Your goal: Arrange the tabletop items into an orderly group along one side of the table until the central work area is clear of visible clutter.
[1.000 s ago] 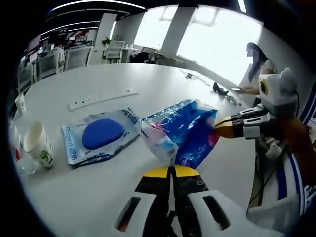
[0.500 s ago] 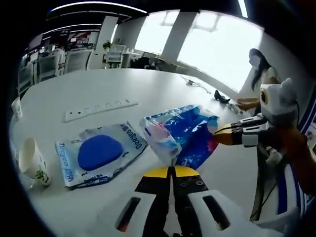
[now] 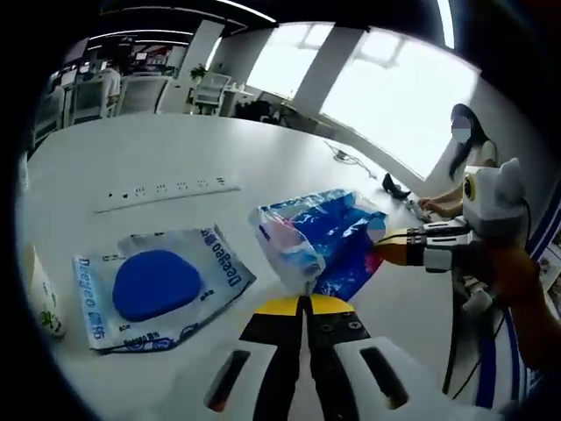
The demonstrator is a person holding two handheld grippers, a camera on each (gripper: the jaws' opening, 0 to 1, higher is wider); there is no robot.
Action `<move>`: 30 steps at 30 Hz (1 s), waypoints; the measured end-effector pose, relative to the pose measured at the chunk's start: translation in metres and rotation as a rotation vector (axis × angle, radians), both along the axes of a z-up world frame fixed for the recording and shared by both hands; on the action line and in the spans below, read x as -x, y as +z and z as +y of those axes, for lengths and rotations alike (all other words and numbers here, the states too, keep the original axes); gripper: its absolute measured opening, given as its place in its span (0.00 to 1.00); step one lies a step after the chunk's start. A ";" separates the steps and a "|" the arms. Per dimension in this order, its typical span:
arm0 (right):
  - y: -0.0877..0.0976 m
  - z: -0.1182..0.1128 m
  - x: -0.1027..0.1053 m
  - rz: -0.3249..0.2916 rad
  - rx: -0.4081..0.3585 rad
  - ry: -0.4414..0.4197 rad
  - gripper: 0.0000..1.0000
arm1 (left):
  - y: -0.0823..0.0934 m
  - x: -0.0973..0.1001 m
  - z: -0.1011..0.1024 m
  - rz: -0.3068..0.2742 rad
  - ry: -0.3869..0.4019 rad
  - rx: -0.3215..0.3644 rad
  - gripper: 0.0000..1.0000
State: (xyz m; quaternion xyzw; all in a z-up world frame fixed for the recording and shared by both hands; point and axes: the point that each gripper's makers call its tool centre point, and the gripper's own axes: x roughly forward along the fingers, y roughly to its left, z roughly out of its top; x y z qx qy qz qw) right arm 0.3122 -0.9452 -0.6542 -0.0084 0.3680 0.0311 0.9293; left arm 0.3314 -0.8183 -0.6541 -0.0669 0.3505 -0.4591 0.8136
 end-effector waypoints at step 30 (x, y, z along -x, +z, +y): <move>-0.053 -0.048 -0.051 0.030 -0.004 -0.052 0.00 | -0.036 -0.045 -0.050 -0.019 0.199 -0.013 0.01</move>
